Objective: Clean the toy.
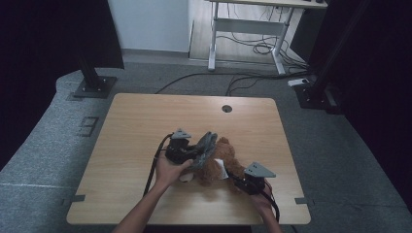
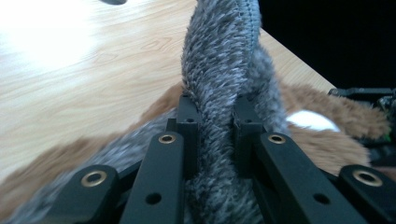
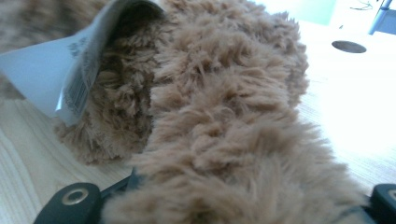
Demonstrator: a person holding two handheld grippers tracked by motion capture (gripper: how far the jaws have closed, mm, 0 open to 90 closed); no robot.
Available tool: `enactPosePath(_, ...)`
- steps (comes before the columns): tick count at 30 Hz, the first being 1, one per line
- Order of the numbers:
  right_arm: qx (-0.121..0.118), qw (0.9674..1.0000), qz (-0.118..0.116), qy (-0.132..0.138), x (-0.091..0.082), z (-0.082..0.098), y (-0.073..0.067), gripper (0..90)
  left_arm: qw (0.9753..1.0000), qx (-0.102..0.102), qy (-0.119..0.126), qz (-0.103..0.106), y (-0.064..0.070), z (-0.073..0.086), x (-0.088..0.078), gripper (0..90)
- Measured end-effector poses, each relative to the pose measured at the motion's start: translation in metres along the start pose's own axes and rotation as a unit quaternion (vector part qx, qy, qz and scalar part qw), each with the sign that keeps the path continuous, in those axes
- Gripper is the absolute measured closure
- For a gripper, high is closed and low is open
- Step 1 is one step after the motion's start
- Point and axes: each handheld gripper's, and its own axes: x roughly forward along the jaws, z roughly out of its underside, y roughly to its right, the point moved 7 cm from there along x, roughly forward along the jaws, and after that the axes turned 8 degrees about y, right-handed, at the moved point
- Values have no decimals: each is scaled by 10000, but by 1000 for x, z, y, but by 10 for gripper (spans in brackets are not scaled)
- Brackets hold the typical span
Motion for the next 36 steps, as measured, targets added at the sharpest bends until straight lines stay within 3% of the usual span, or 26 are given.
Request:
enactPosePath(7,-178,9998,-15,-75,-2,1,-7,661,9994,-205,264,-5,-19,14,-36,774)
enactPosePath(12,-150,9999,-13,-78,-3,3,-7,661,9981,-310,451,-296,-41,19,-62,773)
enactPosePath(16,-111,9999,-27,-84,-2,3,-6,660,9964,-380,447,-607,-61,32,-76,774)
enactPosePath(20,-68,9999,-26,-72,-2,4,-6,661,9948,-614,306,-751,-79,56,-84,776)
enactPosePath(22,-53,10000,-21,-68,-1,4,-6,661,9945,-731,335,-676,-82,65,-84,776)
enactPosePath(24,-55,10000,11,-82,0,4,-7,661,9940,-796,401,-633,-82,64,-85,776)
enactPosePath(26,-55,9999,51,-78,1,3,-7,661,9943,-712,470,-640,-78,54,-85,777)
enactPosePath(29,-71,9999,108,-74,2,3,-6,661,9954,-360,631,-622,-61,27,-86,776)
enactPosePath(33,-114,9999,94,-65,2,3,-6,661,9969,88,716,-305,-23,-9,-76,776)
enactPosePath(35,-127,9999,102,-48,2,3,-7,661,9973,335,634,-147,0,-24,-60,776)
enactPosePath(36,-145,9998,99,-46,2,3,-7,661,9972,523,523,-72,16,-33,-45,776)
